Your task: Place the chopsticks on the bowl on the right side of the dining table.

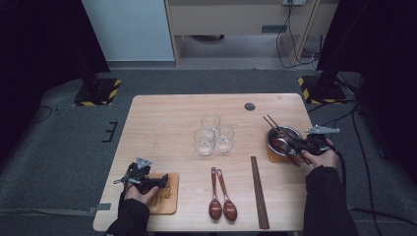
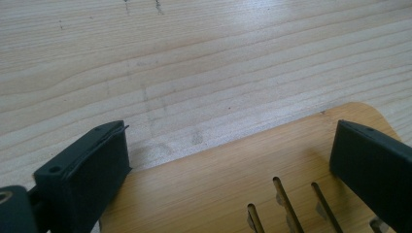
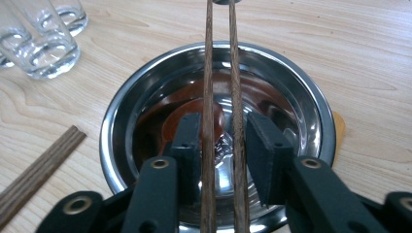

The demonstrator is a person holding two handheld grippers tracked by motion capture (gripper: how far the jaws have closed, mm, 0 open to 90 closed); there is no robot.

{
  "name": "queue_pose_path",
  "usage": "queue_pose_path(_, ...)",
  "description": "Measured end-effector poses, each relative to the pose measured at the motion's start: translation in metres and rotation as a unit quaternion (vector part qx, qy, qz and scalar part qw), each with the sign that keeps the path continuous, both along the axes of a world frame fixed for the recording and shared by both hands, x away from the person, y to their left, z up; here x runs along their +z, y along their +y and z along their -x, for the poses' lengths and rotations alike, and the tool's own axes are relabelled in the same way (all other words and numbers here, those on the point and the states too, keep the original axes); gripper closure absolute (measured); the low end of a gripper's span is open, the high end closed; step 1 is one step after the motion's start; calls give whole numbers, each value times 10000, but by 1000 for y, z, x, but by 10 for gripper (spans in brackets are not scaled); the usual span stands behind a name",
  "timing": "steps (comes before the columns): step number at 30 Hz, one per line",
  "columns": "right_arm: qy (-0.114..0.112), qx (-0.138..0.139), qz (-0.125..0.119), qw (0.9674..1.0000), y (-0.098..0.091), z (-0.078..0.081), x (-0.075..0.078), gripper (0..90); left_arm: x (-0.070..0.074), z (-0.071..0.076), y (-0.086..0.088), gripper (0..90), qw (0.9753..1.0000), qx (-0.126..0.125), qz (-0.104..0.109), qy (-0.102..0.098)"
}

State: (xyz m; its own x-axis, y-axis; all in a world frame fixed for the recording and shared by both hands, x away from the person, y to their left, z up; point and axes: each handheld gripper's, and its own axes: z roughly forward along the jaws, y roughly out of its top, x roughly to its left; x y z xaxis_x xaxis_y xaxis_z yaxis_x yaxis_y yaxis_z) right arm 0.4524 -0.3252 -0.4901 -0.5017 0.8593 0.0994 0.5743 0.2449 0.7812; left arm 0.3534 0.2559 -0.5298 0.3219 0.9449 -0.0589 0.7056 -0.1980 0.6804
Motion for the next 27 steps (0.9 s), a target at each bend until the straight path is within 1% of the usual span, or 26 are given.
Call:
queue_pose_path(7, 31, 42, 16, 10000, -1, 1, -2, 765, 0, 0, 0, 0, 10000, 0, 2, -1)
queue_pose_path(13, 20, 108, 42, 9999, -1, 1, -2, 776, 0, 0, 0, 0, 10000, 0, 0, 0)
queue_pose_path(16, 4, 178, 55, 9998, -1, 1, -1, 776, 0, 0, 0, 0, 10000, 1, 1, -1)
queue_pose_path(20, 23, 195, 52, 9998, 0, 1, -1, 769, 0, 0, 0, 0, 10000, 0, -1, -1)
queue_pose_path(22, 47, 176, 40, 9998, 0, 1, -1, 740, 0, 0, 0, 0, 10000, -1, 0, -2)
queue_pose_path(27, -13, 137, -27, 9999, 0, 2, 1, 694, 0, 0, 0, 0, 10000, 1, 1, -2)
